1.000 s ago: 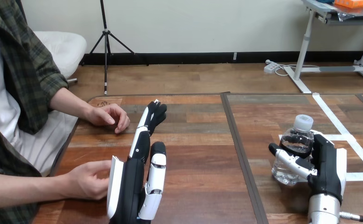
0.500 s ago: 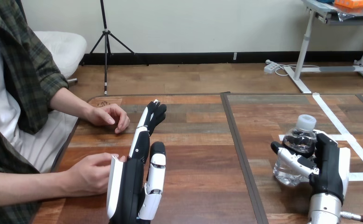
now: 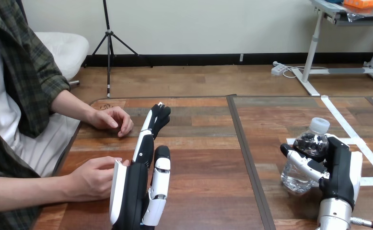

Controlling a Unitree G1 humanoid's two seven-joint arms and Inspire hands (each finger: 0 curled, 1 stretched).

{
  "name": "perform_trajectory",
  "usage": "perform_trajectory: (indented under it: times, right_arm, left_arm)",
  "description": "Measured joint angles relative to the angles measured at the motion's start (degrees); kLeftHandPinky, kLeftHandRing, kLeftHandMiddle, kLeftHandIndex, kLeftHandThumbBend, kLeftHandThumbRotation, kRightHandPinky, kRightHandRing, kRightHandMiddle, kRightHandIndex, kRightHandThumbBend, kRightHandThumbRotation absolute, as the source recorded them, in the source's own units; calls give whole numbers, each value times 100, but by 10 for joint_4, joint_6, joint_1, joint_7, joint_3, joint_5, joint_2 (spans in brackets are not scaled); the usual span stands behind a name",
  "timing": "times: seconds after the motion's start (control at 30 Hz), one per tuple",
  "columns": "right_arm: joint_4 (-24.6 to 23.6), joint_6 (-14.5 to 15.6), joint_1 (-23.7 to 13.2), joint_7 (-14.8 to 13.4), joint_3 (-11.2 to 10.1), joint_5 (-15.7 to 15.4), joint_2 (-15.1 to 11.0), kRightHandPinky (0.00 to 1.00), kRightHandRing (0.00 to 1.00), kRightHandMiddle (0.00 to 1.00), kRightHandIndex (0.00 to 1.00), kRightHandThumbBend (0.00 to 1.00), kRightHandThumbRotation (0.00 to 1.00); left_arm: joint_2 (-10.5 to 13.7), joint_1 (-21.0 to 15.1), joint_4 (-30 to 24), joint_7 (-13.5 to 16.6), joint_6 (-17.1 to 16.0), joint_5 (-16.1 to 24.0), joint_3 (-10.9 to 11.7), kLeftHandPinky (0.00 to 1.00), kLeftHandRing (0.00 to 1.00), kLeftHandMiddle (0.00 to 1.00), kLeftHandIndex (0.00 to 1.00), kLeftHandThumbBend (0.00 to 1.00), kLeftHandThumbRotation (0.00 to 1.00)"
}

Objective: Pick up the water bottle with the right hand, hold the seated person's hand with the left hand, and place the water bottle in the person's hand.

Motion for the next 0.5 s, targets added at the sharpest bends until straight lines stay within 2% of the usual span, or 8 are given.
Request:
perform_trajectory:
  times: [0.5]
  right_arm:
    - [2,-8,0,0,0,0,0,38,44,49,52,75,0]
  left_arm:
    - [0,0,0,1,0,2,1,91,89,91,94,3,100]
